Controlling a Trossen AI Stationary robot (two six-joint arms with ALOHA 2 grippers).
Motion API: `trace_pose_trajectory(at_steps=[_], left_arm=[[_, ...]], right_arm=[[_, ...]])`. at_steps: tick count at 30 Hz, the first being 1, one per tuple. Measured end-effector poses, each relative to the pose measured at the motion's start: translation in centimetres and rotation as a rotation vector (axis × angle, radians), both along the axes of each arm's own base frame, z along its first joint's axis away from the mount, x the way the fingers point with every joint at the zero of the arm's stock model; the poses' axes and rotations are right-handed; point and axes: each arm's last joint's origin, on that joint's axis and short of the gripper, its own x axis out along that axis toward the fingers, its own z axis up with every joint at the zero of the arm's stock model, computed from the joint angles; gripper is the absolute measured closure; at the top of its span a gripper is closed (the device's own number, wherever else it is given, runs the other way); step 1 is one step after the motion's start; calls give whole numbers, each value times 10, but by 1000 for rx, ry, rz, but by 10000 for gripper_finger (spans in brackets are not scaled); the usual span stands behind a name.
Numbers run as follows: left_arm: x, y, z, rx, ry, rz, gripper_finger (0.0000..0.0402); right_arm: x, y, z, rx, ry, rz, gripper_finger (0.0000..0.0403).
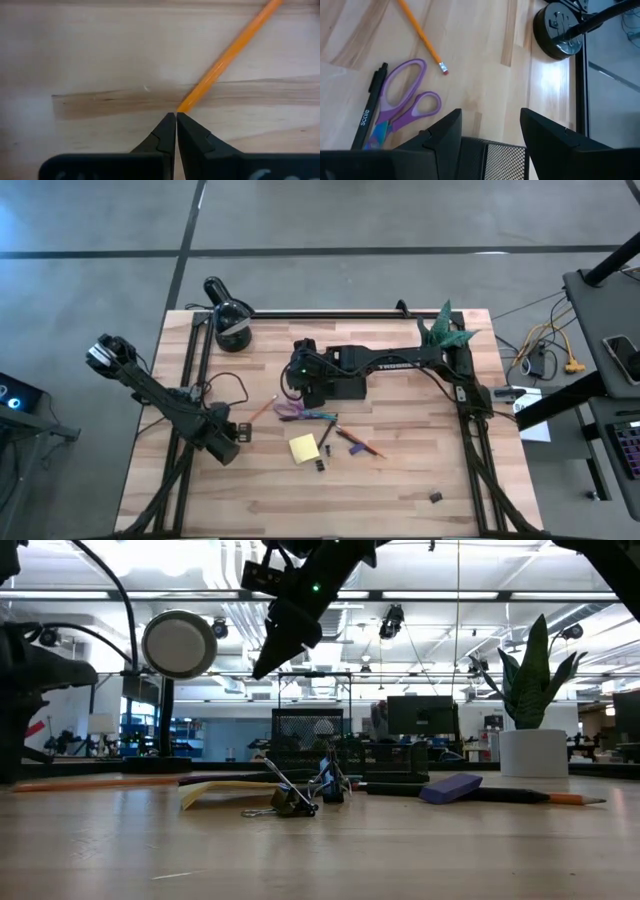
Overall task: Pick and place office supplies into organizer
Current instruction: Put the left orange pencil into the black desk organizer
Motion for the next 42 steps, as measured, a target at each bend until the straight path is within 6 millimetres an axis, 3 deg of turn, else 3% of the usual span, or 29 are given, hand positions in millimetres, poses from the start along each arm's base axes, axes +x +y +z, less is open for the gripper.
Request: trace_pose_trajectory(at_steps=[14, 17, 21, 25, 35, 42], left_arm=[[-7, 5, -6, -1, -15, 1, 401], [-7, 5, -7, -1, -11, 1, 401], [-7, 5, -8, 1, -1, 0, 402], [-7, 5, -8, 4, 1, -3, 402], [-7, 6, -9, 10, -1, -4, 402], [-8, 7, -10, 16, 2, -7, 402]], right_arm=[[3, -1, 5, 3, -43, 0, 209], [5, -7, 13, 17, -78, -6, 209], [4, -22, 17, 160, -104, 55, 209], [8, -30, 3, 175, -65, 117, 209], [33, -25, -37, 77, -59, 247, 209], [54, -27, -48, 65, -85, 255, 209]])
